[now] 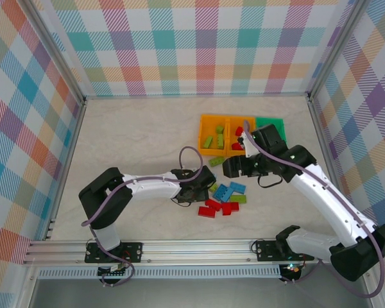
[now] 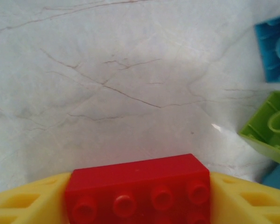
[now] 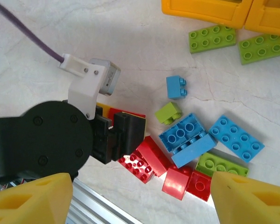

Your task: Sort the legos into containers by color

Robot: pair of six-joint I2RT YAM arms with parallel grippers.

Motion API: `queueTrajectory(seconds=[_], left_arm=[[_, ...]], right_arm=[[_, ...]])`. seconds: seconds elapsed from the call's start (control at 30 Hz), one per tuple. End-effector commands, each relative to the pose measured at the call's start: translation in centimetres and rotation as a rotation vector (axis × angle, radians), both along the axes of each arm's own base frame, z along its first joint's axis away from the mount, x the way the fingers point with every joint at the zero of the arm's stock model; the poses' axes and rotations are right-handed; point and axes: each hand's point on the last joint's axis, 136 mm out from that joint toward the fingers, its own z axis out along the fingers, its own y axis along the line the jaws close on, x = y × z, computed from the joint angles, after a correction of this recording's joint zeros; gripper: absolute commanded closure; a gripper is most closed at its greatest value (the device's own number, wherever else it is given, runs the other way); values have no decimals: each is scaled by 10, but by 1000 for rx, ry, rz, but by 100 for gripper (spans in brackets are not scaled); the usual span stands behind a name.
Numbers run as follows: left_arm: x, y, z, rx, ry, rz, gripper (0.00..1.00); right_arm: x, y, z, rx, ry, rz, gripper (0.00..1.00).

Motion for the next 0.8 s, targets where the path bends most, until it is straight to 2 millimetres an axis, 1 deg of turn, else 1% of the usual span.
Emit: queueTrajectory(seconds=[0.0,0.1,0.13,0.2,0.3,0.37,0.43,0.5,0.57,0.63,0.77], left_arm=[[2,14,-22,62,44,-1,41],[1,14,-19,41,57,-4,51],[3,13,-13,26,50,-9,53],[9,7,7,-7,13,-34,57],[26,-8,56,-71,-106,-100,59],[41,-25,95,-121,-211,-175,60],[57,-44,124,-154,-315,-245,60],[75,-62,141,-154,-396,-289,60],[97,-85,154,-152,-452,-325,61],[118,-106,159,-155,-487,-331,60],[171,-142,158,-86,-574,-323,59]], right_arm=[[-14,-11,-4,-24,45,-26,21],[-28,-12,-6,-14,91,0,19],[-34,-11,-8,-7,117,15,19],[-42,-9,-11,5,152,32,18],[-42,-16,-12,-2,128,2,18],[-38,-18,-5,8,75,-19,18],[-31,-20,4,22,12,-37,18],[-21,-26,12,8,-62,-75,17],[-12,-36,20,-18,-136,-120,16],[-7,-44,27,-40,-188,-151,15],[0,-54,35,-66,-254,-192,13]])
